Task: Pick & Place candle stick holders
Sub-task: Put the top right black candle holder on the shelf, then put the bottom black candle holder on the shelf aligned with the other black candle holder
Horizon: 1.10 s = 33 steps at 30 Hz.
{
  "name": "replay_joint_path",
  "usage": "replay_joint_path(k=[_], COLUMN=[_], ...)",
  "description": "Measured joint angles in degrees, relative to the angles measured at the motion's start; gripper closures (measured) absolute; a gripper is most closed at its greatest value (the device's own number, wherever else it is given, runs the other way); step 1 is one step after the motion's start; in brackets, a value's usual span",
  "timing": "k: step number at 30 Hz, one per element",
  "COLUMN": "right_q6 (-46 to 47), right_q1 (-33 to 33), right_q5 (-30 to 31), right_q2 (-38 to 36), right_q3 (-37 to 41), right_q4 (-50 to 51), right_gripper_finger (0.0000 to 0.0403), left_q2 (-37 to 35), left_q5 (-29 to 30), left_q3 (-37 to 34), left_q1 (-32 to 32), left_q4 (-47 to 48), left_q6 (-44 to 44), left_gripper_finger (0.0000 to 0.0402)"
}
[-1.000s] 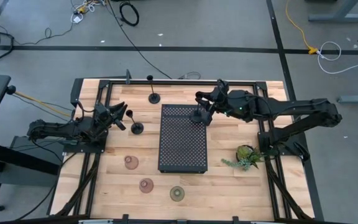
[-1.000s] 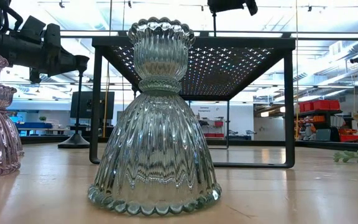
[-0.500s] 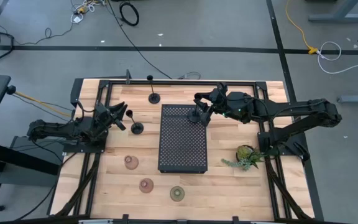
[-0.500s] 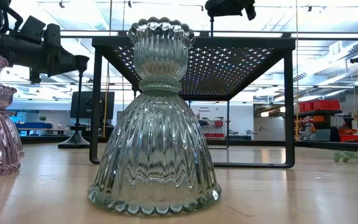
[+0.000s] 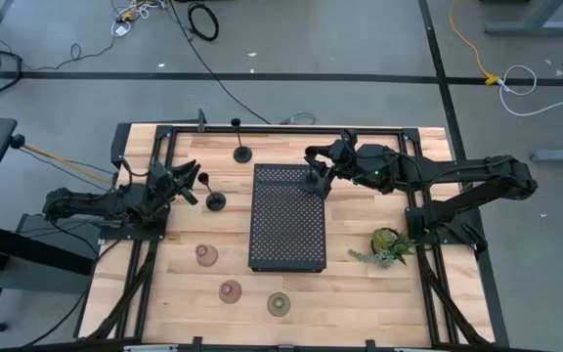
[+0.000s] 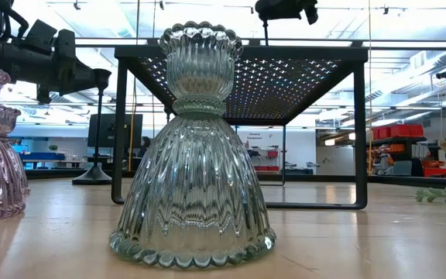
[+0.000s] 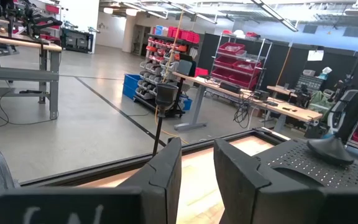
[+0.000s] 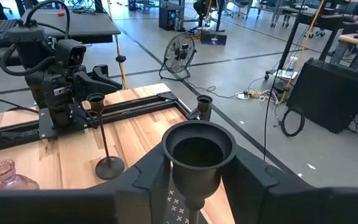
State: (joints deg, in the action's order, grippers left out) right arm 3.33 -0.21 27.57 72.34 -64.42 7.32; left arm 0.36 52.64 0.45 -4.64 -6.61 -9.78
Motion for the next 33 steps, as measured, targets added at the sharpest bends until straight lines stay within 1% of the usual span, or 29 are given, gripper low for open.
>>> replay_joint_path(k=[6, 14, 18, 26, 33], right_q6=[0.3, 0.5, 0.1, -1.0, -2.5], right_q1=[0.0, 0.0, 0.0, 0.1, 0.3], right_q5=[-0.1, -0.2, -1.5, -1.5, -1.0], right_q2=[0.0, 0.0, 0.0, 0.0, -0.3], right_q3=[0.0, 0.0, 0.0, -0.1, -0.1], right_q4=[0.0, 0.5, 0.5, 0.0, -1.6], right_gripper_finger=[0.0268, 0.0253, 0.0231, 0.0177, 0.0146], left_q2=[0.0, 0.0, 0.0, 0.0, 0.0], left_q5=[0.0, 0.0, 0.0, 0.0, 0.0], left_q3=[0.0, 0.0, 0.0, 0.0, 0.0], left_q1=[0.0, 0.0, 0.0, 0.0, 0.0], left_q4=[0.0, 0.0, 0.0, 0.0, 0.0], left_q6=[0.0, 0.0, 0.0, 0.0, 0.0], left_gripper_finger=[0.0303, 0.0303, 0.0303, 0.0303, 0.0303])
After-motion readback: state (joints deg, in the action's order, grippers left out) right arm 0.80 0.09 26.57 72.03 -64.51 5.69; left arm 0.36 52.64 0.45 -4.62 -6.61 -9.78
